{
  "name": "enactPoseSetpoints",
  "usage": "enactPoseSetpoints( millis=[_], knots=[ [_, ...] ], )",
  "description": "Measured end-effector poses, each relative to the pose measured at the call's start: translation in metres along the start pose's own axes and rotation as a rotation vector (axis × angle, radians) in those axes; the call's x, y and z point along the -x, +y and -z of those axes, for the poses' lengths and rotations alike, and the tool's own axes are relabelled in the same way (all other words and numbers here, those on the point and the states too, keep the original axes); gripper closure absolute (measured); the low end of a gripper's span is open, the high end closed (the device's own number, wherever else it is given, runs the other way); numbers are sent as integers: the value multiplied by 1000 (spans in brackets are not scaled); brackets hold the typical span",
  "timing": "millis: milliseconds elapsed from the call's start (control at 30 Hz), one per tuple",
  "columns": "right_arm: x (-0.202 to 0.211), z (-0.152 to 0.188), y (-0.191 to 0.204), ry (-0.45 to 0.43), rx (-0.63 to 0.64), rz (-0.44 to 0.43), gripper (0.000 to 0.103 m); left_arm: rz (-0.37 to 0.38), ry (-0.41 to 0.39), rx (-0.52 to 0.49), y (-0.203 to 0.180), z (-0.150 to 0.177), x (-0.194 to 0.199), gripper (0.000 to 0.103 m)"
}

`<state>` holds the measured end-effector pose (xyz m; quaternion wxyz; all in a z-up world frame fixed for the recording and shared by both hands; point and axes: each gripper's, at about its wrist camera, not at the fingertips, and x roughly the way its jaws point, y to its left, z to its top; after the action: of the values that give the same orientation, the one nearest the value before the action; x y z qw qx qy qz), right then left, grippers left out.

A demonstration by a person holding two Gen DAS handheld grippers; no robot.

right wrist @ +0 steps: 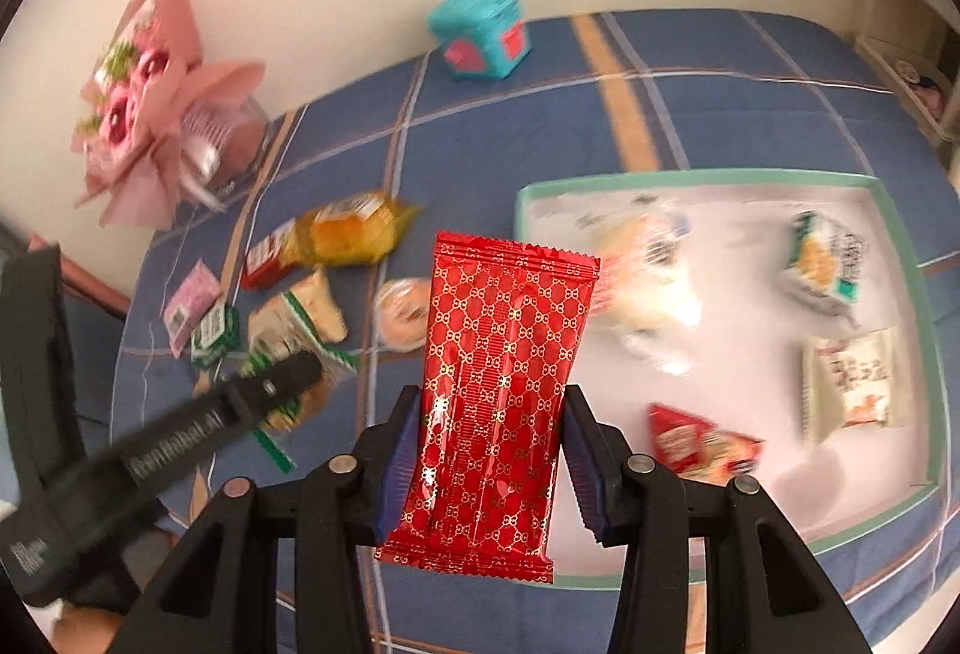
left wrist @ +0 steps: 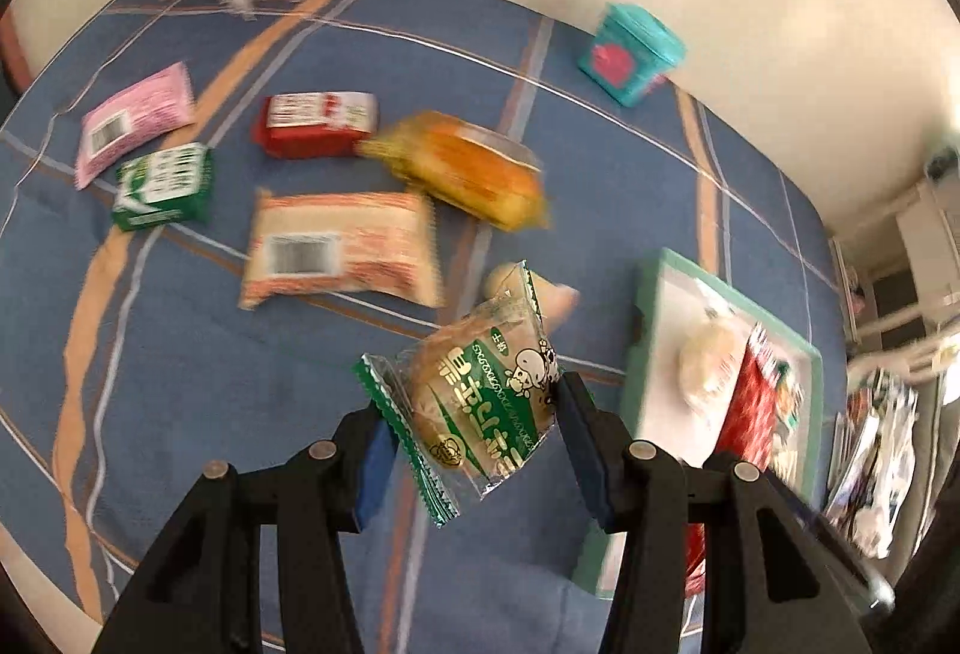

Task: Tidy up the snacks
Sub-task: 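Carry the cake and red pack over the tray and open both grippers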

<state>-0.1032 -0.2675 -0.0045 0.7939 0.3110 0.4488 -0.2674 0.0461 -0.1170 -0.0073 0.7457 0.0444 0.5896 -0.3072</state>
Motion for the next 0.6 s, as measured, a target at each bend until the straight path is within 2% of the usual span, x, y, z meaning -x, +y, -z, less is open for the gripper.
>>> enactPoseSetpoints(
  millis=[200,367,500,567,600],
  knots=[
    [10,-11,-60,-19,-112,84,55,-16,48,-146,-61,21,-21,50],
    [16,-14,-108,-20,-206,135,55,-21,97,-234,-97,38,-39,50],
    [15,-15,-133,-11,-253,149,55,-22,130,-286,-117,49,-51,50],
    [12,-15,-138,-1,-261,153,55,-55,118,-327,-126,52,-52,50],
    [10,-15,-139,5,-260,156,55,-41,126,-332,-128,54,-53,50]
  ],
)
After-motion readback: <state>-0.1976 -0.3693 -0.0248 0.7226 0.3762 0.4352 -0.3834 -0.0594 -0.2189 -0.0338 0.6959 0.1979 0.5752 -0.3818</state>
